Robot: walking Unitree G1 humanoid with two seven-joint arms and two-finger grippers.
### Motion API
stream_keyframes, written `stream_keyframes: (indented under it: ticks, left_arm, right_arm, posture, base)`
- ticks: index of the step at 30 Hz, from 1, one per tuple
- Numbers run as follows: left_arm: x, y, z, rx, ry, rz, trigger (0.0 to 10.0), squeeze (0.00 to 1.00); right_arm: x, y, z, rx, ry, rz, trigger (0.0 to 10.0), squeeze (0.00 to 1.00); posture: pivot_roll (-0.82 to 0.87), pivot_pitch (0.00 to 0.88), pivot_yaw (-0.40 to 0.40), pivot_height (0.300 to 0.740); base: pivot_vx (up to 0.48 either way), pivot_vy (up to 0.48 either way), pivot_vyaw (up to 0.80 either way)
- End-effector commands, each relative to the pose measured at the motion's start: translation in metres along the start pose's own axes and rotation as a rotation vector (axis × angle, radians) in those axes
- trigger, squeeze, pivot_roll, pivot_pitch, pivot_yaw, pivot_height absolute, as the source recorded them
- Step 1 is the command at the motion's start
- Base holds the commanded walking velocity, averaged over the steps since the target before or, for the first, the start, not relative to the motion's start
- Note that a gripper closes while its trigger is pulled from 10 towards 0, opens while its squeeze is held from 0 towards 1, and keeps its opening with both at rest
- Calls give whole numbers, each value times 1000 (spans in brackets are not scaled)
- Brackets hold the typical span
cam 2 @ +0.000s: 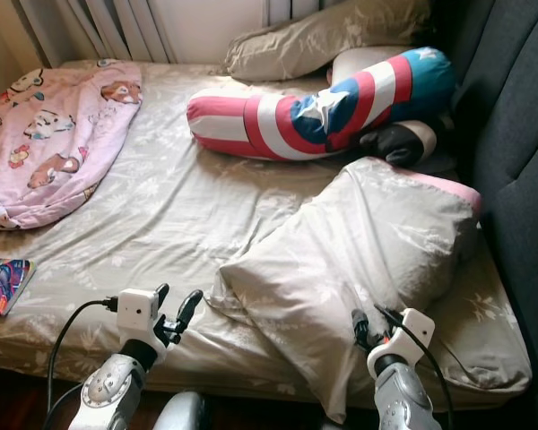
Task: Clean up the room
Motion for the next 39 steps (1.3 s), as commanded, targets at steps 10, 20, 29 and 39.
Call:
stream_keyframes:
  ticks: [10,20,29,39]
  left_arm:
    - [0,-3,2,-18,4,8,10000,0]
    - [1,-3,-1,-35,13,7,10000,0]
    - [2,-3,-2,-38,17,7,10000,0]
    - [2,-2,-6,-40,10,6,10000,0]
  right_arm:
    - [-5,8,-6,-63,-2,48,10000,0]
    - [-22,2,-28,-143,-19,152,10000,0]
    - [-32,-7,-29,-100,-89,278,10000,0]
    - [-4,-4,-15,-37,-18,115,10000,1000]
  posture:
    - [65,107,37,640]
    - [61,114,46,640]
    - [56,115,38,640]
    - [55,112,33,640]
  base:
    - [0,0,0]
    - [0,0,0]
    - [0,0,0]
    - [0,0,0]
Point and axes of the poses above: a point about 5 cm out from each wrist's last joint towards the gripper, its own y axis pointing out of the wrist towards the gripper, its own x axis along the axis of the wrist's last joint, z = x × y, the point moved 4 cm from there along y, pointing out of the wrist towards the gripper, and after that the axes turned 15 degrees about y, right-handed, at the moved point
